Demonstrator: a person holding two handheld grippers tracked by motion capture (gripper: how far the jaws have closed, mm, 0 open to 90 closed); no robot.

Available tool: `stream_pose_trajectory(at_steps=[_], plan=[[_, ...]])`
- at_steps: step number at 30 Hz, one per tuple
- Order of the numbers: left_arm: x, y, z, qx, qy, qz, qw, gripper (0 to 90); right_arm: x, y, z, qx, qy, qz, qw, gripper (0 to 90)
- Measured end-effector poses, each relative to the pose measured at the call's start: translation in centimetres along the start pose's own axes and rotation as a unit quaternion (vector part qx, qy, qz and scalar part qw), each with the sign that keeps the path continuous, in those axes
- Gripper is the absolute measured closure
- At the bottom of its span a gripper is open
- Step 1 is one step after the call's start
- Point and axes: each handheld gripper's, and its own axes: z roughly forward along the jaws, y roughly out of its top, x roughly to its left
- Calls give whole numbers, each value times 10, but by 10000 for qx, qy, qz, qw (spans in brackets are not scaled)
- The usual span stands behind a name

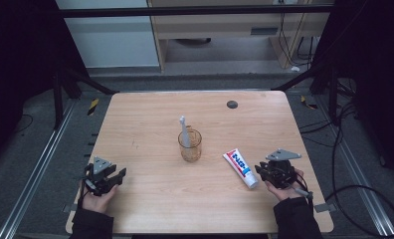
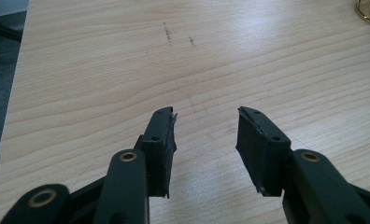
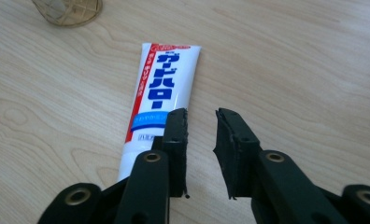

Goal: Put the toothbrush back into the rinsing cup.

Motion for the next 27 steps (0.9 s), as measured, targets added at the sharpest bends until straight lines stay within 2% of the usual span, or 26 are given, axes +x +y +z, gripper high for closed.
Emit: stream_pose_trajectory(at_steps=[4,10,20,23,27], plan=[[-1,0,1,4,-3,6,10000,555,2,8,-3,-40,31,37,10000,648],[0,0,2,28,-8,27,10000,553,7,20,2,-47,133,79,9999,563],[0,0,3,25,-41,53,10000,543,14,36,4,-3,277,145,9995,464],[-1,0,3,26,-44,63,10000,541,16,39,6,62,294,90,9995,431],[0,0,3,32,-48,55,10000,541,19,41,14,329,215,18,9992,386]])
